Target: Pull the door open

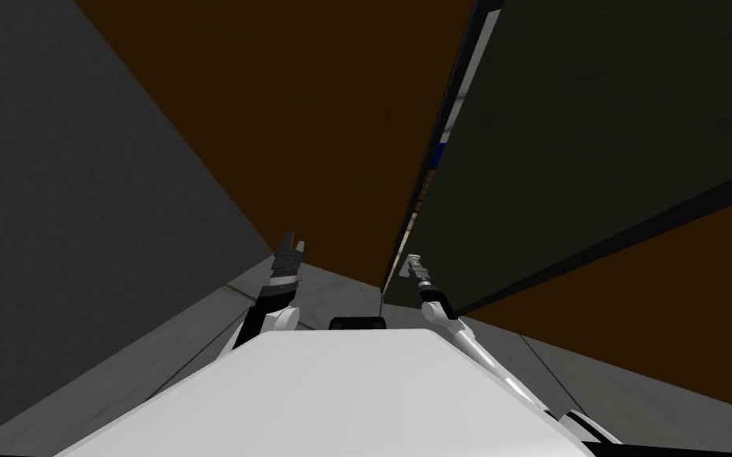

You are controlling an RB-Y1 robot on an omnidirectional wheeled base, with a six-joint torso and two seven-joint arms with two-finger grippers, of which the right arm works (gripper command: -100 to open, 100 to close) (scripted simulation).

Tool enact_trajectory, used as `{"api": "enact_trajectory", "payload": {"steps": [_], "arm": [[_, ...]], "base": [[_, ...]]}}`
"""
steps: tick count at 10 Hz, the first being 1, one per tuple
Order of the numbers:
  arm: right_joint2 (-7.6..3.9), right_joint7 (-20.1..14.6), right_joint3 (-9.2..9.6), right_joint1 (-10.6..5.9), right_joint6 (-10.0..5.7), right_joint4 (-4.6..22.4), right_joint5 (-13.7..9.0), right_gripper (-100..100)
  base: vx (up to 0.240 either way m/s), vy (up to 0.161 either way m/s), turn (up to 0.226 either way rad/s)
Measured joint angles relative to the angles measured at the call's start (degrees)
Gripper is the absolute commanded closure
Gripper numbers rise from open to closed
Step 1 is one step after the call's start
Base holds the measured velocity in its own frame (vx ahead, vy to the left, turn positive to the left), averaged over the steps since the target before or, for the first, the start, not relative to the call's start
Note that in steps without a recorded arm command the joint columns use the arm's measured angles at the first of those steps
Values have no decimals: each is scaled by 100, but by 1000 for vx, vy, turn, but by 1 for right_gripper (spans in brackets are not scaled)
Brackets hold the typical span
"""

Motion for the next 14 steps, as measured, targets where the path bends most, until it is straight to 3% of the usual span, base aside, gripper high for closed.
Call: {"api": "enact_trajectory", "payload": {"steps": [4,11,14], "arm": [[-146,-139,143,64,-70,-40,14,100],[-663,-589,571,283,-442,-235,112,100],[-776,-698,683,333,-527,-243,144,100]], "base": [[-167,-46,103],[-242,-93,145],[-178,-40,121]]}}
